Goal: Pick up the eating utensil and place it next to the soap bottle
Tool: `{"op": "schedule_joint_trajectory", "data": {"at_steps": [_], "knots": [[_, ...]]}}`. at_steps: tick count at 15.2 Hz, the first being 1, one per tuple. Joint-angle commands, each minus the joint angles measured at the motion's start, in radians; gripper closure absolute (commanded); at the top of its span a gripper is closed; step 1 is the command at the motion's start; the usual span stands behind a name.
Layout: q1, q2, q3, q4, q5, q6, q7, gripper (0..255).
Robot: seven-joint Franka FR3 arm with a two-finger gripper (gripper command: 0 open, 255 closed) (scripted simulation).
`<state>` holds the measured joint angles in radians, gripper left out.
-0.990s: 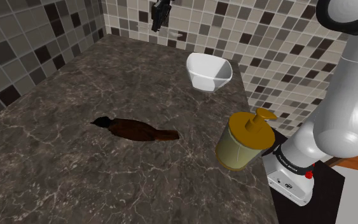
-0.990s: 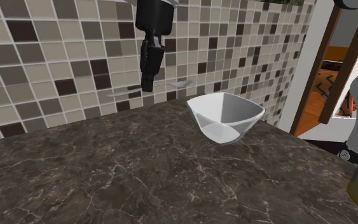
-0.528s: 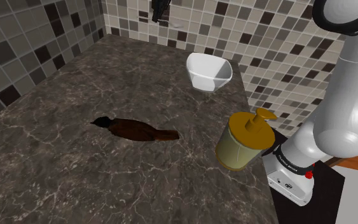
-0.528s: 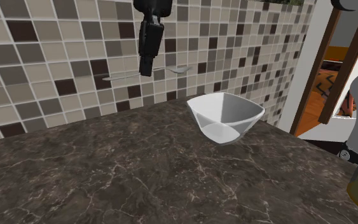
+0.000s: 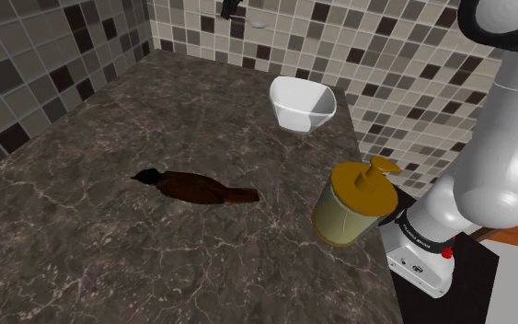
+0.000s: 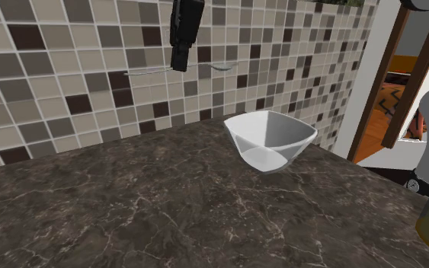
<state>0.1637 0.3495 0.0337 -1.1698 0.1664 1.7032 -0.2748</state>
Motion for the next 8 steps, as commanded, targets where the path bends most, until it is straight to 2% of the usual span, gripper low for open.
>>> {"op": "schedule_joint_trajectory", "data": {"at_steps": [1,8], "knots": [[0.018,-0.079,0.007,-0.116,-0.003,0.042,0.019,255],[0.083,-0.313,0.049,-0.432,-0.014,0.14,0.115,255]]}}
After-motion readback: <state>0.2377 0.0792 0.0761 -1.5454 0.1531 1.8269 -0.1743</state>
